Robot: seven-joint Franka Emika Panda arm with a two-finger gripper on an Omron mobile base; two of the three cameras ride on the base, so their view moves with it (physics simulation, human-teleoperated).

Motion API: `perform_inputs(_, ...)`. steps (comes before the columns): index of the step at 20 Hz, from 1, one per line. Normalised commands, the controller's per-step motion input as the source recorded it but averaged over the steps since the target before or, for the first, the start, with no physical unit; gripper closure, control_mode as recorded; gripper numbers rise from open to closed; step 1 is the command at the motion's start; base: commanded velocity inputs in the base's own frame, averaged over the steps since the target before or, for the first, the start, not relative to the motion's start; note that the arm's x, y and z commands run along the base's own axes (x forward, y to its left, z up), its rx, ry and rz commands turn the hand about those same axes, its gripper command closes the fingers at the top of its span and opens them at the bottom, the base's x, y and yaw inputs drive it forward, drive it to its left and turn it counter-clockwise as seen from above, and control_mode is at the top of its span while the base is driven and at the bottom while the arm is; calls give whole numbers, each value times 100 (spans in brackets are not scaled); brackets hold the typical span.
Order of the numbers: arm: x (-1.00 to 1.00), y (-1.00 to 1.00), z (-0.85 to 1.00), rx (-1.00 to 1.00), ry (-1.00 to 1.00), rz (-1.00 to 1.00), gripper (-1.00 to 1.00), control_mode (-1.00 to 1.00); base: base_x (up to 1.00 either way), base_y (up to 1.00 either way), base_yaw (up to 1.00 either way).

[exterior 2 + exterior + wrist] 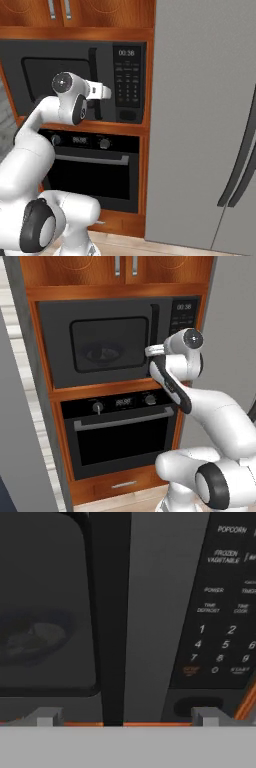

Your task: The microwave is finished heating the fish and eggplant. Take the bowl containing the food and place it on the dining counter.

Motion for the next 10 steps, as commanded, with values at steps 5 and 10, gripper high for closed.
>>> perform_inputs(5,85,11,-27,4,0,0,-100,-100,0,0,0)
perform_inputs(10,78,13,-18,4,0,0,-100,-100,0,0,0)
